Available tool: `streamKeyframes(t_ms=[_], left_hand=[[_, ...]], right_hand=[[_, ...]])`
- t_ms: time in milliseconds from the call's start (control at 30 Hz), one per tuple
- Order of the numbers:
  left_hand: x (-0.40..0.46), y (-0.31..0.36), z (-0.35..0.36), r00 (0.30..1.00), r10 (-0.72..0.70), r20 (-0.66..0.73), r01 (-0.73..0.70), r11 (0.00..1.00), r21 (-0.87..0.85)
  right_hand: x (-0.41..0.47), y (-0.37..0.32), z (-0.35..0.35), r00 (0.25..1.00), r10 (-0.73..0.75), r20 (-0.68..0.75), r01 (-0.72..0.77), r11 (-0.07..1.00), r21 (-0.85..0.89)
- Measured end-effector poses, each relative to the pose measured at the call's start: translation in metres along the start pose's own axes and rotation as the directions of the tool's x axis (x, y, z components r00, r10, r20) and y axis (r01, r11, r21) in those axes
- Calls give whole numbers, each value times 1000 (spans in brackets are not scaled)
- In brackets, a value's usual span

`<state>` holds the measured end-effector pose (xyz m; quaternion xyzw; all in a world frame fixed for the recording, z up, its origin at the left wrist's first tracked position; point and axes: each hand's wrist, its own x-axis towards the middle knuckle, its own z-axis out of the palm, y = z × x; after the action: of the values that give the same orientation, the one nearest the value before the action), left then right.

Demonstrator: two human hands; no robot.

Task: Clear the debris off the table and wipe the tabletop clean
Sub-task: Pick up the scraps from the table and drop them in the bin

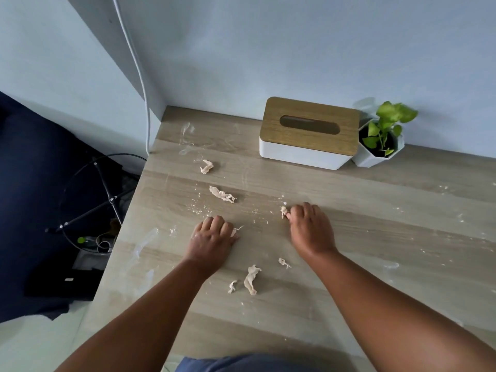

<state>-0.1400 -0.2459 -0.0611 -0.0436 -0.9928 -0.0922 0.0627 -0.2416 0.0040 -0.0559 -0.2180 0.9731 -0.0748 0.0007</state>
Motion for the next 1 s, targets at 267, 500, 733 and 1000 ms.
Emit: streamKeyframes(t_ms=[267,500,733,1000], left_hand=[[6,7,-35,979,-133,151,161,968,-191],[-9,18,-52,985,-139,103,164,938,-305],[-43,32,-42,953,-243,181,300,838,-457],[-76,45,-40,936,-253,245,336,850,-406]], right_hand=[[0,15,-18,954,131,269,-198,950,240],[-23,9,-30,969,165,183,-228,886,404],[-58,-6,-27,981,113,156,-169,894,416],[-86,-18,-26,966,24,258,-113,934,339]])
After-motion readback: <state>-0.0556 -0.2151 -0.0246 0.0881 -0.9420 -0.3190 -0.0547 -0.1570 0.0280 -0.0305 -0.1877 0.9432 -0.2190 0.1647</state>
